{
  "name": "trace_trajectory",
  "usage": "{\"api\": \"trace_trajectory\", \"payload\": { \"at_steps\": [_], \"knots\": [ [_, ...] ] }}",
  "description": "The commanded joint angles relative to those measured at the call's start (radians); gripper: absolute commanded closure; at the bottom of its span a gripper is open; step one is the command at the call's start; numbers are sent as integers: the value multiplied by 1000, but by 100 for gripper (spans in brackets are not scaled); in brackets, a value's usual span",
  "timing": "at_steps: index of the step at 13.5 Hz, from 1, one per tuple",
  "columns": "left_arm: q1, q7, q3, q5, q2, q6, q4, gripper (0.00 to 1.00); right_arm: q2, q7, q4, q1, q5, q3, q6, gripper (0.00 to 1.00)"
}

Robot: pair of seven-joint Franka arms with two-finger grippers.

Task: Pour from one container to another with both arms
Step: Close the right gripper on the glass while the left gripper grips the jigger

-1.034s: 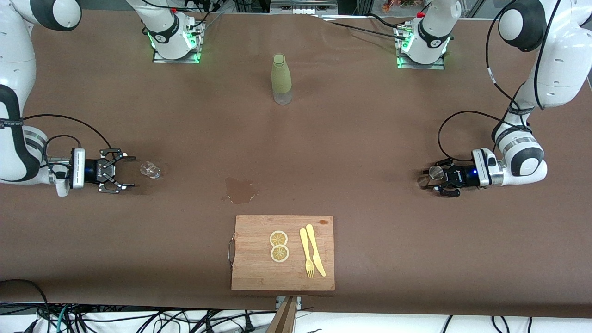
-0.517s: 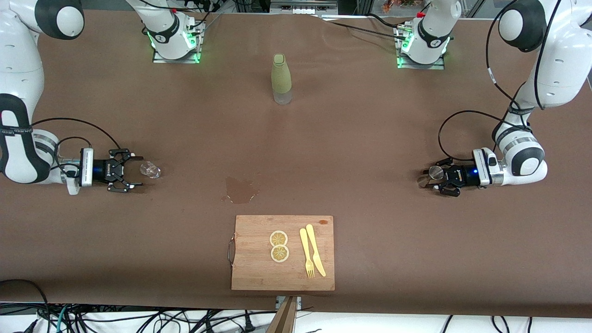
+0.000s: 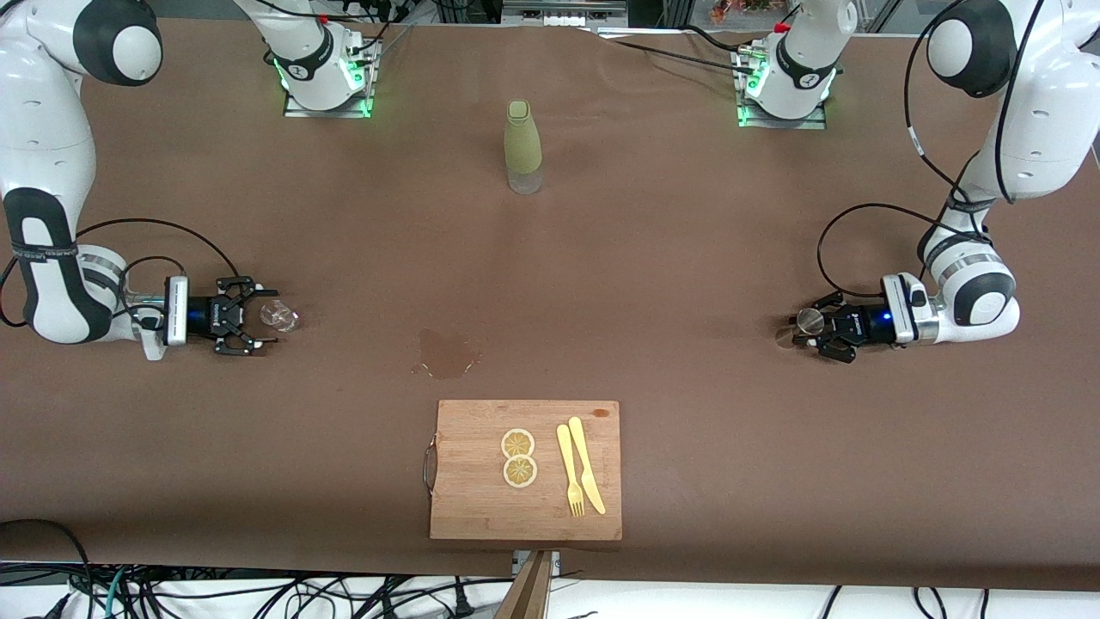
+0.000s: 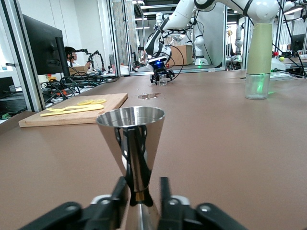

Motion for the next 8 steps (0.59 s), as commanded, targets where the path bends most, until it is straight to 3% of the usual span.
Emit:
{"api": "trace_trajectory", "payload": {
  "at_steps": [1, 8],
  "knots": [
    [-5, 131, 7, -10, 11, -13, 8, 100, 14, -15, -3, 8, 42, 4, -9, 0],
    [-5, 56, 10, 2, -29, -65, 11, 100, 28, -15, 0, 36, 96, 9, -8, 0]
  ]
}}
